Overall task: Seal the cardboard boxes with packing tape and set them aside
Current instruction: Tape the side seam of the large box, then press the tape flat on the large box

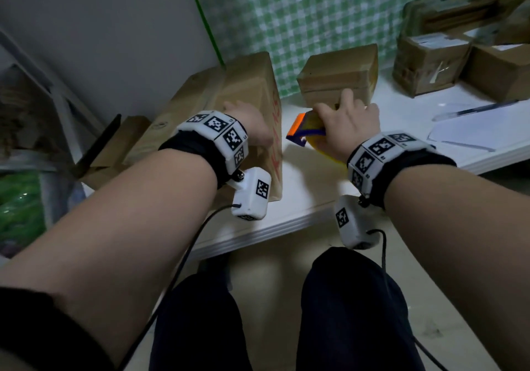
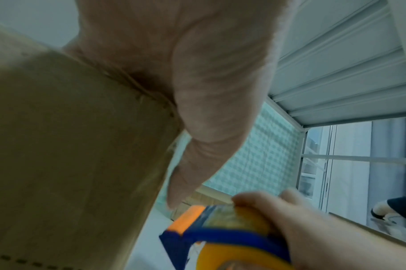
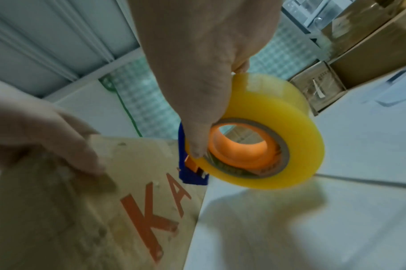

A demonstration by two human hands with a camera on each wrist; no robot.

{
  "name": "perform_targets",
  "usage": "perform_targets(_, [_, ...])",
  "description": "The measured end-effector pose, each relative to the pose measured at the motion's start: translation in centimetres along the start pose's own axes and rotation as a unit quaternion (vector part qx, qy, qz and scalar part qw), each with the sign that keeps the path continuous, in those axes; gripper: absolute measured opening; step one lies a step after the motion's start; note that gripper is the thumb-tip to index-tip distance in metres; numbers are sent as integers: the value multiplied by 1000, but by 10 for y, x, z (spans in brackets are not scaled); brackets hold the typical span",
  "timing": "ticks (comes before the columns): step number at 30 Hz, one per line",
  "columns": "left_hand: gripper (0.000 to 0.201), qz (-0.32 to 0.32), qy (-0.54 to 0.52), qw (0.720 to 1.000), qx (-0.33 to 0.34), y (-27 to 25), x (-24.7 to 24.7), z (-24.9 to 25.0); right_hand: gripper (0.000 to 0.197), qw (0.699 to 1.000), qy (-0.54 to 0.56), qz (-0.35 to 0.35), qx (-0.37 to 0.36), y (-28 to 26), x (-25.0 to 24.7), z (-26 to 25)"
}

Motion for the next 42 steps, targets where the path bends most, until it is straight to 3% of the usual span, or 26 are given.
perform_targets(4, [114,-17,-69,997,23,10,7,-15,47,997,-46,-55,-41,3,18,-21])
perform_targets(8, [131,-44,-72,991,107,12,9,-25,56,983,-27,-144,-109,3,26,-49])
perform_targets(12, [120,-40,-65,979,187,-1,8,-37,77,959,-45,-244,-136,-3,34,-64])
perform_targets(16, [105,26,-78,968,237,-4,10,-52,70,938,-78,-295,-167,-12,42,-81])
perform_targets(19, [92,78,-86,958,263,-6,16,-56,64,958,-2,-259,-125,-6,26,-80])
perform_targets(22, [75,114,-93,951,272,-11,18,-55,75,980,124,-125,-87,9,-12,-71])
perform_targets(24, [66,124,-90,950,272,-11,19,-55,89,977,181,-59,-95,13,-33,-70])
perform_targets(27, [57,121,-90,950,275,-12,18,-54,94,969,193,-61,-139,14,-54,-80])
perform_targets(32, [43,111,-94,948,283,-15,15,-53,71,973,71,-80,-204,10,-70,-103])
perform_targets(37, [44,98,-112,946,289,-14,13,-54,44,978,10,-64,-199,13,-63,-112])
perform_targets(42, [43,100,-125,941,297,-16,9,-55,35,983,3,-66,-171,15,-52,-111])
Point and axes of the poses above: each hand's wrist, its own y-axis towards the middle knuckle, its own x-axis out of the palm, z = x × y, the point moved 6 cm from there along y, towards the middle knuckle, and after that the axes turned 2 degrees about -x, right-handed, at the moved point
